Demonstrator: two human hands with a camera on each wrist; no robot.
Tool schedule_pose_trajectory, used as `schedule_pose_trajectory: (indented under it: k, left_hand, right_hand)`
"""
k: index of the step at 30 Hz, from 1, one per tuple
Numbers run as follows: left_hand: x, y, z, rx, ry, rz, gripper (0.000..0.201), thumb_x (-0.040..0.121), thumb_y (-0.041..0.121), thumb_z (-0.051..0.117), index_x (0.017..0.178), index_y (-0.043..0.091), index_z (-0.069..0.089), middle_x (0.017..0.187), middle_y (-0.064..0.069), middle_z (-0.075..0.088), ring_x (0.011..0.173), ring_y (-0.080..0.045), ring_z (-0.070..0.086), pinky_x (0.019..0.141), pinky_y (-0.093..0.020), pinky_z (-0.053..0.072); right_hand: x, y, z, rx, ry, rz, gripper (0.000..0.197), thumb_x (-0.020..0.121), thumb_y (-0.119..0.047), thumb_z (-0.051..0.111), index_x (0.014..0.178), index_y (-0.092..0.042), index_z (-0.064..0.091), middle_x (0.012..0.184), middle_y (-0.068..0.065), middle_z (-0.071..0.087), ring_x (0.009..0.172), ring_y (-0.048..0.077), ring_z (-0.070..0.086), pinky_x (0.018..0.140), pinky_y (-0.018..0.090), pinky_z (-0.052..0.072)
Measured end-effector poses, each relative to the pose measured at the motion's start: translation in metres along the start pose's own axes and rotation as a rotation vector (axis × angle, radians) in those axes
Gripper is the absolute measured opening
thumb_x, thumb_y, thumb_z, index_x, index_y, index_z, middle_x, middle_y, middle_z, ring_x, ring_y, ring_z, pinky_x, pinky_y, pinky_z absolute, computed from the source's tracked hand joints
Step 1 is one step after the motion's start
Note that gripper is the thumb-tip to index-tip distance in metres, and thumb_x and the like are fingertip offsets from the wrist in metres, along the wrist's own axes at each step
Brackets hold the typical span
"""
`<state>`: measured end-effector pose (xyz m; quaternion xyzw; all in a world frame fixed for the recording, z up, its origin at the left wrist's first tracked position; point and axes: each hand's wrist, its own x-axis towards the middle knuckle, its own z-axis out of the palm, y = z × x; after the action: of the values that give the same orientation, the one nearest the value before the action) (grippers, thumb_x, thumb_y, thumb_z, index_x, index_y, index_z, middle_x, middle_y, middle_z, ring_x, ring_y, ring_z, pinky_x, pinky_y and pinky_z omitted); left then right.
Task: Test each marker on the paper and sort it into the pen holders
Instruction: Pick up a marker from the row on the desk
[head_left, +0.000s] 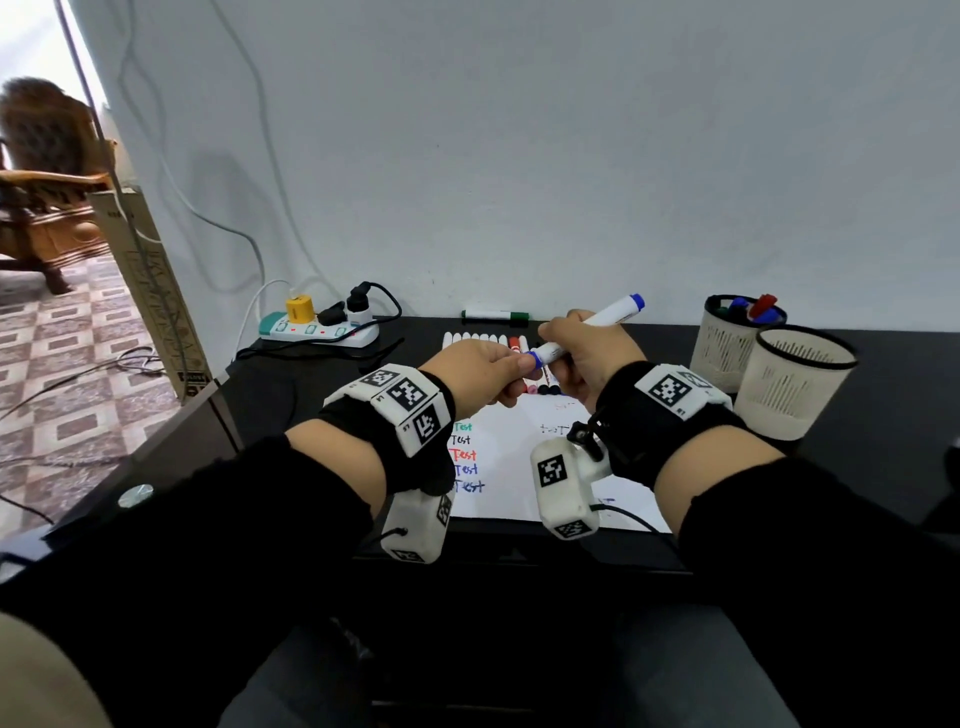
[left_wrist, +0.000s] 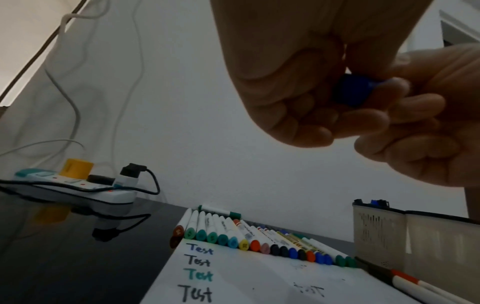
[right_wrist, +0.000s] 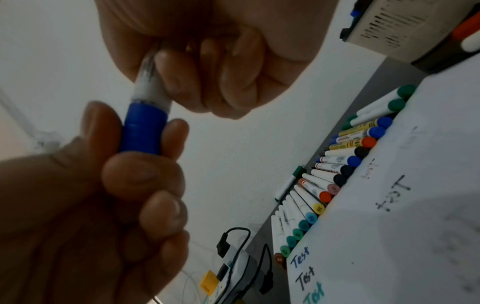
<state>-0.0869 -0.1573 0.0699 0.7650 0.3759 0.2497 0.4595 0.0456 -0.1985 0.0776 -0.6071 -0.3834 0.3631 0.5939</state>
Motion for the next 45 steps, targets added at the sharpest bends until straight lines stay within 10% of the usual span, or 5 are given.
schedule_pose_trajectory:
  k: [17,21,30,36,45]
  left_hand:
    - [0.019,0.032,0.005,0.401,0.123,-0.020,0.029,0.097,0.037,0.045,0.104,0.016,0.064,0.079,0.006,0.060,0.068,-0.012,0.052,0.057,-0.020,0.037]
    - [0.031,0.038,0.004,0.527,0.088,-0.072,0.035,0.097,0.040,0.043,0.098,0.013,0.065,0.084,-0.001,0.063,0.069,-0.015,0.051,0.056,-0.022,0.037]
    - [0.070,0.066,0.014,0.687,0.021,0.031,0.034,0.095,0.043,0.043,0.091,0.016,0.064,0.078,-0.003,0.056,0.064,-0.015,0.047,0.055,-0.024,0.032]
    - [0.103,0.066,0.049,0.876,-0.231,0.092,0.044,0.099,0.041,0.037,0.137,0.020,0.046,0.139,0.000,0.048,0.126,-0.018,0.045,0.099,-0.028,0.035]
    - [0.139,0.027,0.131,1.257,-0.716,0.115,0.080,0.093,0.057,0.037,0.151,0.017,0.000,0.158,-0.005,-0.004,0.145,-0.024,0.005,0.115,-0.040,0.011]
  right_hand:
    - [0.012,-0.003,-0.017,0.148,0.230,-0.010,0.027,0.091,-0.032,0.061,0.080,-0.008,0.056,0.057,0.004,0.059,0.036,0.008,0.039,0.037,0.020,0.031]
    - [0.023,-0.010,-0.032,-0.251,0.248,-0.124,0.033,0.087,-0.004,0.054,0.115,-0.020,0.052,0.082,0.000,0.060,0.059,0.008,0.051,0.054,0.020,0.042]
    - [0.054,-0.015,-0.055,-1.174,0.083,-0.350,0.021,0.090,-0.021,0.055,0.110,-0.015,0.060,0.107,0.011,0.056,0.102,0.028,0.054,0.079,0.030,0.040]
    - [0.078,-0.025,-0.110,-1.111,0.242,-0.112,0.006,0.091,-0.016,0.045,0.096,-0.015,0.042,0.077,0.002,0.048,0.080,0.026,0.048,0.070,0.029,0.035]
    - [0.105,-0.026,-0.194,-0.728,0.537,-0.046,0.026,0.089,-0.014,0.046,0.114,-0.015,0.054,0.102,0.005,0.059,0.086,0.022,0.053,0.074,0.029,0.041]
